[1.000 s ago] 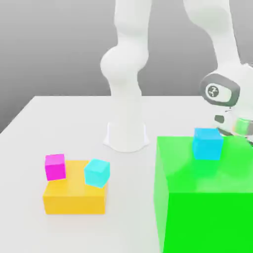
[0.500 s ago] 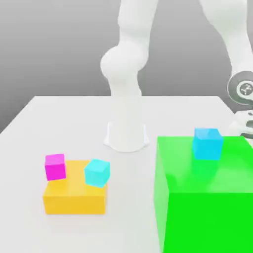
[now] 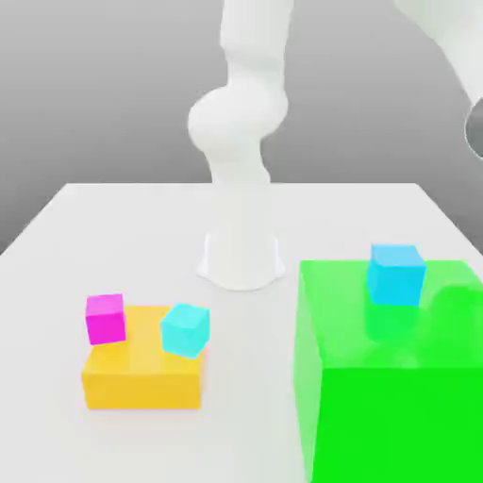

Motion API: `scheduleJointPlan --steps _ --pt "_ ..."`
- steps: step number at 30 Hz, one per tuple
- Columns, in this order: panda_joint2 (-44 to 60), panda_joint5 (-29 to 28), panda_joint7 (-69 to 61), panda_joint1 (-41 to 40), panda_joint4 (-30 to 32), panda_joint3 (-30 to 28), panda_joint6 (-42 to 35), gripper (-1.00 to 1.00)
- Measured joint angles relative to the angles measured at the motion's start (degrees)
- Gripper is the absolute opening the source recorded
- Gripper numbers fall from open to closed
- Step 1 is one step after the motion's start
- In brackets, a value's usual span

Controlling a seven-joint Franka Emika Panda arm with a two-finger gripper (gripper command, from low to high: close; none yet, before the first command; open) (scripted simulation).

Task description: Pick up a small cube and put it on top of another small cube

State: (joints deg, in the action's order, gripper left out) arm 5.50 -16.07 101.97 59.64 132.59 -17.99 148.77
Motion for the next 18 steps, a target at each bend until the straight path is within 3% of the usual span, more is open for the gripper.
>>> scheduleJointPlan --steps 5,18 --pt "-7.5 -4.3 10.0 -4.5 2.7 -4.4 -2.1 -1.00" --pt "-25.2 -10.9 40.6 -27.5 13.4 -12.9 -9.3 -1.00"
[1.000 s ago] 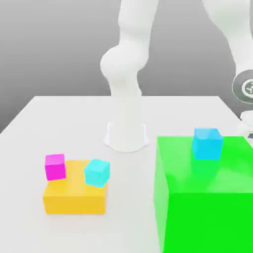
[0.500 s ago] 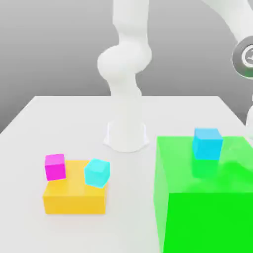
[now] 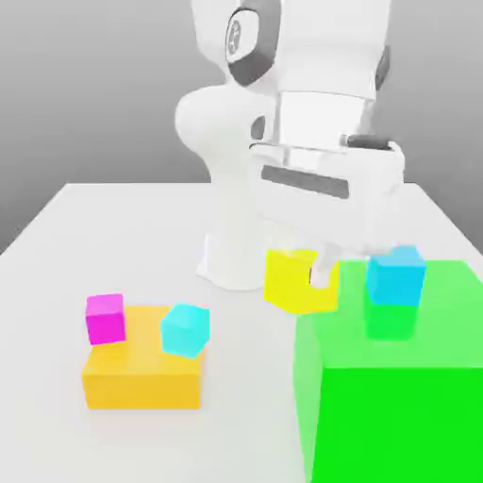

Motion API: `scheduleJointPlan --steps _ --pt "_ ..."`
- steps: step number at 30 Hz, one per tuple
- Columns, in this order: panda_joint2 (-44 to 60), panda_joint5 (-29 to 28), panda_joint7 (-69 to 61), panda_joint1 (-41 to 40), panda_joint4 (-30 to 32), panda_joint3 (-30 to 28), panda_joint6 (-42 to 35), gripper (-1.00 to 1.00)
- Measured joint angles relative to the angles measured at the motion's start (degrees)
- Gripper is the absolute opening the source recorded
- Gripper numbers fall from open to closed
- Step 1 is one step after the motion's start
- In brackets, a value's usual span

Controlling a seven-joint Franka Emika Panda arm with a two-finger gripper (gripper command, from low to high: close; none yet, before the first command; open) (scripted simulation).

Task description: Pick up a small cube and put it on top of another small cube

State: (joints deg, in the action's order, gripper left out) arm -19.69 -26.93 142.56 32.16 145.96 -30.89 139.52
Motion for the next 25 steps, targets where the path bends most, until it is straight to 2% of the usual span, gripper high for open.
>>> scheduleJointPlan --steps 11,14,16,17,22,23,25 --pt "-9.2 -0.5 21.5 -21.1 9.7 -7.4 -4.1 -1.00" --pt "-8.5 4.6 23.3 -32.8 12.7 -3.3 -3.6 -1.00" --pt "-7.4 9.5 23.4 -42.1 14.9 3.3 -3.2 -1.00" --pt "-6.1 10.6 23.4 -44.2 15.6 5.1 -1.9 -1.00" --pt "3.2 12.4 22.8 -43.9 18.0 3.7 8.9 -1.00" --pt "4.6 12.8 22.5 -43.5 18.4 3.4 10.6 1.00" --pt "4.6 12.8 22.5 -43.5 18.4 3.4 10.6 1.00"
